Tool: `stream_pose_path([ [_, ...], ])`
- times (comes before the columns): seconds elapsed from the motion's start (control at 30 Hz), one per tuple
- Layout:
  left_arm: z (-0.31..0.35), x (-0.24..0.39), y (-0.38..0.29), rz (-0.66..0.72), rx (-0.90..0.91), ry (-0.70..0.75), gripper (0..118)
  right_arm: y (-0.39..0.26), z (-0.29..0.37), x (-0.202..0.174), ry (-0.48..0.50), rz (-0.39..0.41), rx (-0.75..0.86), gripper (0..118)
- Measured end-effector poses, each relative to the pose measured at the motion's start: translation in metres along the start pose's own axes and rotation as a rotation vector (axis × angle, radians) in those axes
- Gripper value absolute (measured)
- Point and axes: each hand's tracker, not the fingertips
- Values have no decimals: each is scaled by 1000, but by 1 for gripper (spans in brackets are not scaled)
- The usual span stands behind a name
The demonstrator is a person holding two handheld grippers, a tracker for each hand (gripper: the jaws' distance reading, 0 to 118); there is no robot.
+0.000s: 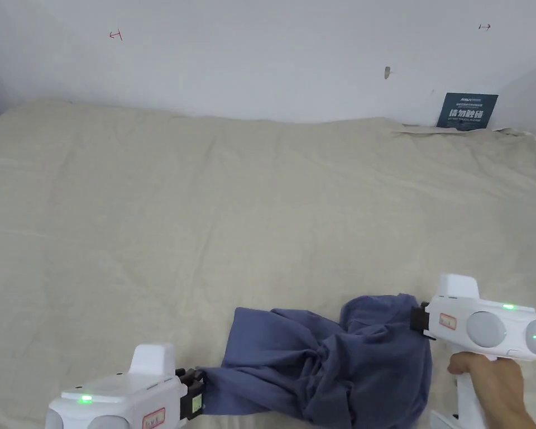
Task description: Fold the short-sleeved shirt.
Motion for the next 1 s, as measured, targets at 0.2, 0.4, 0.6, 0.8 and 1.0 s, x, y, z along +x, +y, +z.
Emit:
stream_pose_path([
  [0.2,24,0,35,59,93,-60,1,29,82,16,44,-56,159,1],
  [0.4,60,-11,98,60,237,-28,1,63,142,50,50,-98,267,1],
  [0.6,96,-20,167,71,336,6,1,92,183,75,40,-146,343,1],
  [0.8,117,-4,217,74,397,-18,1,112,203,82,69,-180,390,1],
  [1.0,110,17,270,20,411,23,1,149,203,78,41,-142,430,1],
])
